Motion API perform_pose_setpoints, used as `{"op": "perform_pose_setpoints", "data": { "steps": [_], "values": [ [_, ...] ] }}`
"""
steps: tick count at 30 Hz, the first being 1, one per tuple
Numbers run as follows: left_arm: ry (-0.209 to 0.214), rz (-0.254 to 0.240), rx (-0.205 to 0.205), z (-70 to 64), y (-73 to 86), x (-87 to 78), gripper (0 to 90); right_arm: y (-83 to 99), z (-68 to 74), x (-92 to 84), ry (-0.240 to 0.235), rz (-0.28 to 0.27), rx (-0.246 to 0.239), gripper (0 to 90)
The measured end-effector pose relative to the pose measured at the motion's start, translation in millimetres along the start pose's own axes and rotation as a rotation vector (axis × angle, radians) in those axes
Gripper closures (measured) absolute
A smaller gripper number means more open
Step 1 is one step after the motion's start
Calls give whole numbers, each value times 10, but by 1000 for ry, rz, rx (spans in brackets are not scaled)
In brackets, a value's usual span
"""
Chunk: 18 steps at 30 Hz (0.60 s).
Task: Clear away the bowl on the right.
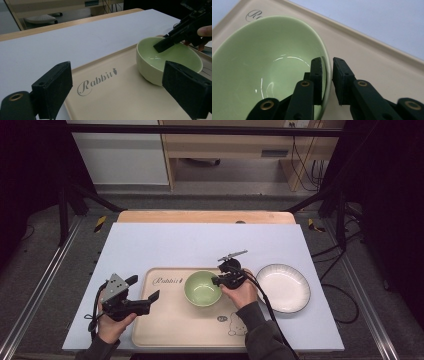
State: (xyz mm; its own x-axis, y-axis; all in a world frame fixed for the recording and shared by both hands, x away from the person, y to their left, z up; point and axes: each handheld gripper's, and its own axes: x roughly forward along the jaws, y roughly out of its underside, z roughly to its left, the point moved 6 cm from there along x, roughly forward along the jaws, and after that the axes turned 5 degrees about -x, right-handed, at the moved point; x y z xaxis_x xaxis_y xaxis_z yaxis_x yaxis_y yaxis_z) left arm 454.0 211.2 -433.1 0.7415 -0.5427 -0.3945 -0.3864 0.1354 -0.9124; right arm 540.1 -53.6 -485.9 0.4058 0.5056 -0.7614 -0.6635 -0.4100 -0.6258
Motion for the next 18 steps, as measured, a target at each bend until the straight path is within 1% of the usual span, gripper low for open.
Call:
{"op": "perform_pose_setpoints", "data": {
  "steps": [2, 4, 6, 8, 10, 12, 13, 16, 18],
  "values": [
    [-1, -1, 1, 3, -1, -1, 90, -10, -9, -42, 6, -15, -8, 748],
    [-1, -1, 0, 6, -2, -1, 91, -29, -10, -94, 11, -42, -24, 716],
    [-1, -1, -1, 7, -2, -2, 90, -53, -14, -159, 23, -75, -40, 681],
    [-1, -2, -2, 9, -2, -3, 91, -66, -17, -231, 33, -99, -42, 646],
    [-1, -1, -2, 11, -1, -2, 90, -83, -26, -298, 47, -131, -63, 601],
    [-2, -1, -4, 13, 0, 0, 90, -102, -14, -370, 46, -167, -67, 563],
    [-2, -1, -4, 14, 0, 0, 90, -106, -9, -396, 45, -176, -65, 549],
    [-3, -2, -4, 15, -1, -1, 90, -116, -3, -456, 63, -203, -90, 509],
    [-3, -2, -5, 17, -2, -1, 90, -118, 4, -504, 66, -217, -90, 480]
  ]
}}
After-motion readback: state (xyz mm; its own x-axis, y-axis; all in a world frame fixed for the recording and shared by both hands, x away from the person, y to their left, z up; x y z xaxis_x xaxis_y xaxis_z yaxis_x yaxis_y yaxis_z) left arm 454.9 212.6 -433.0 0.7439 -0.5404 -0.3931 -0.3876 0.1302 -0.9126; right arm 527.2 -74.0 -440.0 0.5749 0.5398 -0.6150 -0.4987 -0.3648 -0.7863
